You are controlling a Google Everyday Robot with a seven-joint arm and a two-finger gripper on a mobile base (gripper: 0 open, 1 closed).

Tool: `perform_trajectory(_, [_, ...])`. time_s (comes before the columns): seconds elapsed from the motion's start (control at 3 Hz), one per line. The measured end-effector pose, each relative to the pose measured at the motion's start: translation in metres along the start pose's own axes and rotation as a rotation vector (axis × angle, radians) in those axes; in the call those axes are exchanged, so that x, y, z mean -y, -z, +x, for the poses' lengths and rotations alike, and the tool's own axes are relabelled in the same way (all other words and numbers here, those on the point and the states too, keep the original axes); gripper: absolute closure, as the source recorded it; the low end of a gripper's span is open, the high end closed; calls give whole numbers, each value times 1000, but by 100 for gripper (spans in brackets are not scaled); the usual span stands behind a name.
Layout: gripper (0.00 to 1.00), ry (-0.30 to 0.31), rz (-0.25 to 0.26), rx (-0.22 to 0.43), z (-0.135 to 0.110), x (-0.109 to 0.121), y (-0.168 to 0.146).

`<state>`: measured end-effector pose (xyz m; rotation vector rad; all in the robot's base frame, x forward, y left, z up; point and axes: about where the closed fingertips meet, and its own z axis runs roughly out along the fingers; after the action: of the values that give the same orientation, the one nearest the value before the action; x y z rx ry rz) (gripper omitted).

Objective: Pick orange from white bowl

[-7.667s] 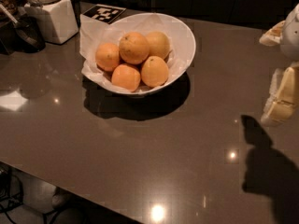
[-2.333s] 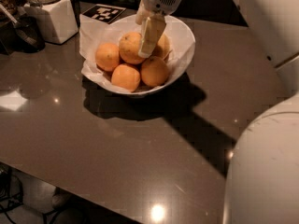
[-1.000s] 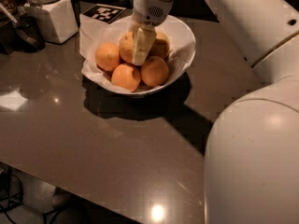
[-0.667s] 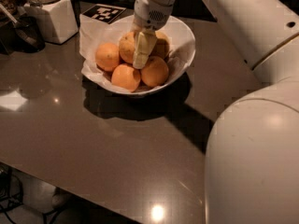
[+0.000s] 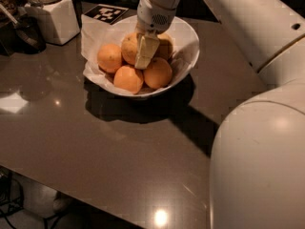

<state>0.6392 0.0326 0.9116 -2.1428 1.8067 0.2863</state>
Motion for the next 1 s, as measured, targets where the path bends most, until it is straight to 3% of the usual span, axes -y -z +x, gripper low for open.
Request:
perform_trajectory(0.33, [93,3,14,11,-3,3,-1])
perform_trajectory(0.67, [100,21,67,86,-9,-5,20])
perform_trajectory(1.0, [100,24,116,180,-10,-19,45])
